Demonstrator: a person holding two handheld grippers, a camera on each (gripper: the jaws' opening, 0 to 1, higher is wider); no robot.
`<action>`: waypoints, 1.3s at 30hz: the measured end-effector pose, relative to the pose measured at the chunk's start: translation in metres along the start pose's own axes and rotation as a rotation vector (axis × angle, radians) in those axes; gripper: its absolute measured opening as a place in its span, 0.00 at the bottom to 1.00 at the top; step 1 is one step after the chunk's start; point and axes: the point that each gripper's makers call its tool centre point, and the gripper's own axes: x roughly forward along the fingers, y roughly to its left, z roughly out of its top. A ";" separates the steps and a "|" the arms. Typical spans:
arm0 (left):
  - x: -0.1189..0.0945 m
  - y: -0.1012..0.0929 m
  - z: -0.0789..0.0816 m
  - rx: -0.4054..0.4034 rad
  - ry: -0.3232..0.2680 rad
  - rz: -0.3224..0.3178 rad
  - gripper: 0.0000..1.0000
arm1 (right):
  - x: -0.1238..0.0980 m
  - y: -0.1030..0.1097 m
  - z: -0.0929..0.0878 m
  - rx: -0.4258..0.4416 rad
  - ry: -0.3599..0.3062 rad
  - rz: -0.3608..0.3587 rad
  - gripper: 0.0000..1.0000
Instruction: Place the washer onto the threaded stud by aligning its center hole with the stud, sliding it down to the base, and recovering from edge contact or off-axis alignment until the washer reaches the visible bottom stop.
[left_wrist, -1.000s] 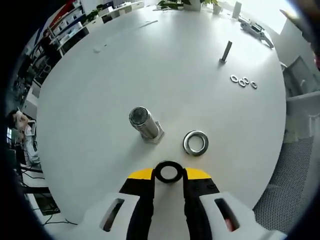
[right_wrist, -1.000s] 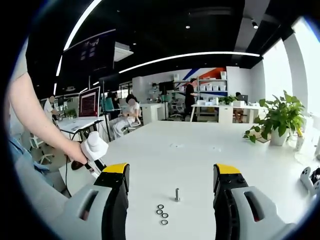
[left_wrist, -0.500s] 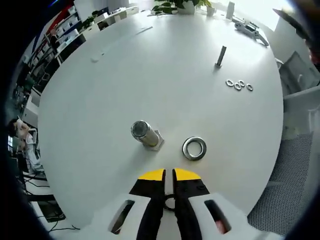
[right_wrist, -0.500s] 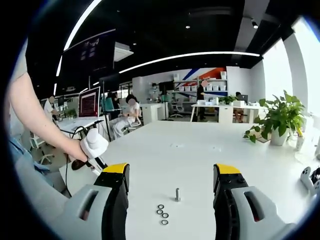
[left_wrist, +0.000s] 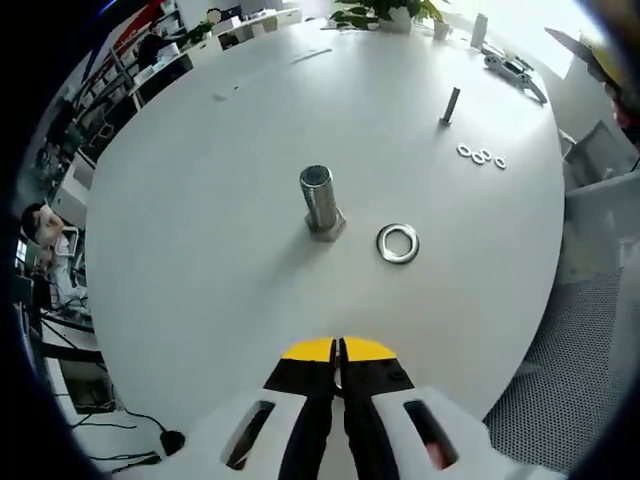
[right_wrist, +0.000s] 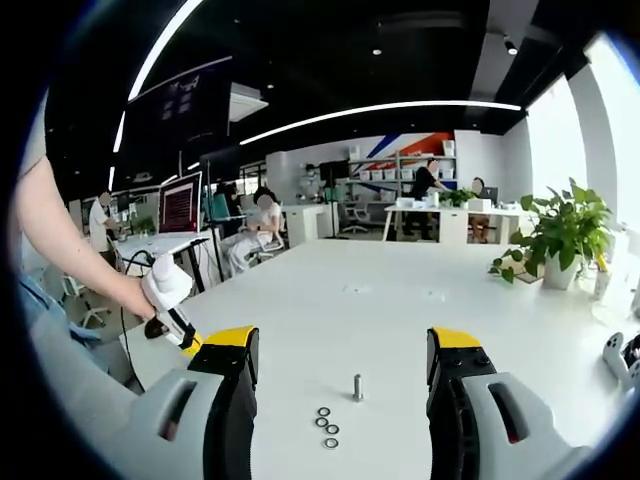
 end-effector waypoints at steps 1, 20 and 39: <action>0.001 -0.002 -0.005 -0.010 0.010 -0.003 0.00 | 0.000 0.000 0.000 0.000 0.001 0.000 0.70; 0.008 -0.015 -0.011 -0.014 0.032 -0.019 0.00 | 0.000 0.001 -0.002 -0.007 0.008 0.006 0.70; -0.006 -0.003 -0.006 -0.077 -0.033 0.020 0.06 | 0.002 0.015 -0.008 -0.045 0.038 0.044 0.70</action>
